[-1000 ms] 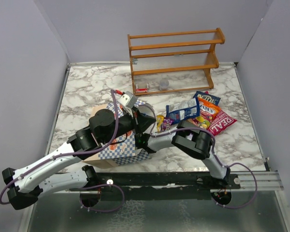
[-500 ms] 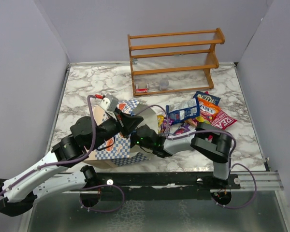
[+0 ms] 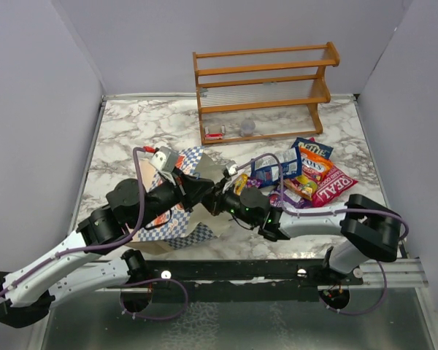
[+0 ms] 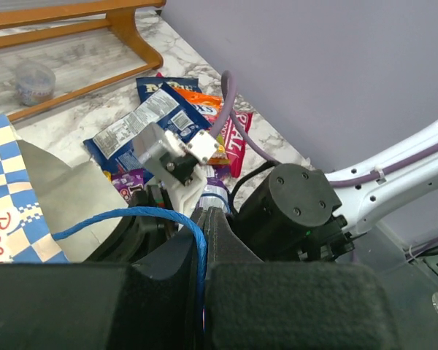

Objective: Take the snacks out of the paper bag

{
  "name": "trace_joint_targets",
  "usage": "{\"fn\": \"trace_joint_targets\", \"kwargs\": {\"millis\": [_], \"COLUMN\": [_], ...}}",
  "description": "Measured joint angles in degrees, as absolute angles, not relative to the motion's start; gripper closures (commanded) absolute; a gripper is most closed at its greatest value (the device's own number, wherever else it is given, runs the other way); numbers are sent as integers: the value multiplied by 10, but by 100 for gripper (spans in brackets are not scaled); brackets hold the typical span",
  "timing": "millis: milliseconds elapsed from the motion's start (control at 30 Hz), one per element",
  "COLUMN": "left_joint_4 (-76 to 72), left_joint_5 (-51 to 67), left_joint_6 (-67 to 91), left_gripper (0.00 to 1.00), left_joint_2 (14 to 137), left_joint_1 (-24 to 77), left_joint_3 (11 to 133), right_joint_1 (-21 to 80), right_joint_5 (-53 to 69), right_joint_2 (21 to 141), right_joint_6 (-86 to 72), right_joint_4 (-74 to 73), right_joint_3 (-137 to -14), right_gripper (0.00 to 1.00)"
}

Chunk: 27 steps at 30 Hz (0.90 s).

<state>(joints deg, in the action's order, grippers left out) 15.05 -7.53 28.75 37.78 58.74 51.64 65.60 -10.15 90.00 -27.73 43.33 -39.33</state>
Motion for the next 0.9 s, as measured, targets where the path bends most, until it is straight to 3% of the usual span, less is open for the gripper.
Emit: {"fn": "trace_joint_targets", "kwargs": {"millis": [133,267,567,833,900], "left_joint_4": [140,115,51,61,62], "left_joint_5": [-63,-49,-1,1,-5], "left_joint_6": [286,284,284,269,266], "left_gripper": [100,100,100,100,100], "left_joint_2": [380,408,535,539,526], "left_joint_1": [587,587,588,589,589], "left_joint_3": [518,525,559,602,602], "right_joint_1": [641,628,589,548,541], "right_joint_5": [-107,-107,-54,-45,-63], "right_joint_2": [865,839,770,611,577], "right_joint_6": [-282,-283,-275,-234,-226], "right_joint_4": [419,383,300,67,-2], "right_joint_3": [-376,-361,-320,-378,-415], "right_gripper": [69,58,21,0,0]}}
